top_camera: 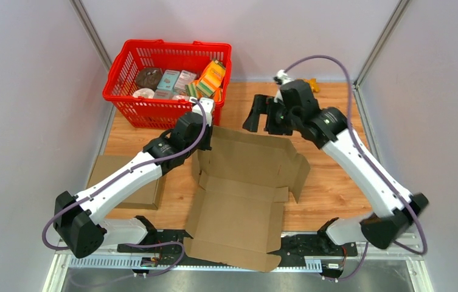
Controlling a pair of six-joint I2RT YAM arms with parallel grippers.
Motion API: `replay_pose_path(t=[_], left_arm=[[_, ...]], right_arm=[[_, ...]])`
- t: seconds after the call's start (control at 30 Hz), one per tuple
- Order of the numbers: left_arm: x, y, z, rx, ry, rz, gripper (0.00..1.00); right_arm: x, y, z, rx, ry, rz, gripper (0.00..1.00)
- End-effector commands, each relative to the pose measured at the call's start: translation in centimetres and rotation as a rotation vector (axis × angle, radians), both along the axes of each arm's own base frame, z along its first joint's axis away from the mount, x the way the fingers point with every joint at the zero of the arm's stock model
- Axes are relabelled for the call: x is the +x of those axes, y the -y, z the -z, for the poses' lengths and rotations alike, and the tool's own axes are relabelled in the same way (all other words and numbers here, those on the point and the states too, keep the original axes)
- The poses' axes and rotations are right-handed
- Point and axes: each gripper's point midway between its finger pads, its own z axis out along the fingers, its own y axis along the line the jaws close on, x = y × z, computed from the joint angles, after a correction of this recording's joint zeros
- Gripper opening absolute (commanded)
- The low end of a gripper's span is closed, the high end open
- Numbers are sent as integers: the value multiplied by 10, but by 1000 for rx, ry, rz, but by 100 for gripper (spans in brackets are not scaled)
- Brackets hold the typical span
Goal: Fold the paper box
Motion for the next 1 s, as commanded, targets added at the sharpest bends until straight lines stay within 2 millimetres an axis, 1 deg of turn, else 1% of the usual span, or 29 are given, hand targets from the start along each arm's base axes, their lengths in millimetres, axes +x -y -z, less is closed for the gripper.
replay_pose_path(t=[0.0, 0.03, 0.07, 0.1, 0.13, 0.17, 0.2, 0.23, 0.27, 0.3, 0.33, 0.37, 0.4, 0.43, 0.47, 0.5, 0.57, 0.6, 0.67, 0.7, 0.77, 0.8, 0.87, 0.9, 0.97], left_arm=[[7, 5, -19, -92, 55, -33, 0], [7, 5, -19, -102, 58, -36, 0], [7, 5, -16, -102, 52, -40, 0], [6, 5, -18, -114, 53, -44, 0], [6, 5, -17, -118, 52, -48, 0], [5, 4, -16, -122, 49, -52, 0], [4, 3, -17, -128, 50, -51, 0], [3, 3, -18, -133, 52, -50, 0], [1, 2, -16, -132, 49, -48, 0], [-1, 1, -19, -139, 55, -46, 0], [-2, 0, -20, -145, 60, -44, 0], [-4, 0, -17, -146, 56, -38, 0], [-7, -1, -21, -161, 69, -31, 0], [-7, 1, -24, -177, 82, -29, 0], [-9, 0, -22, -187, 82, -24, 0], [-10, 0, -22, -194, 85, -21, 0], [-11, 3, -23, -211, 93, -11, 0], [-12, 3, -23, -213, 93, -10, 0], [-12, 5, -22, -216, 93, 2, 0], [-12, 6, -23, -220, 97, 7, 0], [-14, 8, -21, -217, 95, 19, 0], [-14, 8, -22, -219, 100, 23, 0], [-15, 8, -23, -220, 109, 30, 0], [-15, 8, -25, -222, 114, 33, 0], [-16, 7, -26, -222, 120, 36, 0]], right_arm=[[-18, 4, -30, 378, -160, 436, 100], [-23, -1, -38, 461, -182, 464, 100], [-25, -4, -36, 509, -226, 505, 100], [-25, -7, -25, 578, -308, 604, 100], [-26, -14, -27, 629, -322, 626, 100], [-24, -18, -24, 672, -355, 669, 100], [-20, -23, -12, 697, -394, 709, 100], [-17, -28, -10, 754, -444, 761, 100], [-13, -30, -9, 772, -454, 785, 100], [-9, -28, 5, 742, -467, 842, 100], [-7, -30, 4, 773, -498, 887, 100], [-4, -31, 5, 778, -494, 906, 99], [2, -25, 12, 761, -465, 961, 93], [3, -23, 16, 749, -459, 990, 91], [5, -23, 17, 760, -475, 1025, 89], [8, -22, 24, 744, -473, 1050, 86], [13, -21, 25, 749, -462, 1074, 84], [15, -21, 32, 726, -461, 1091, 79], [16, -21, 34, 721, -460, 1099, 72], [19, -21, 35, 727, -452, 1101, 64], [19, -21, 41, 724, -443, 1100, 54], [21, -20, 40, 735, -430, 1094, 49], [23, -19, 43, 748, -413, 1091, 43], [25, -19, 44, 763, -392, 1072, 33], [28, -16, 42, 770, -353, 1052, 26]])
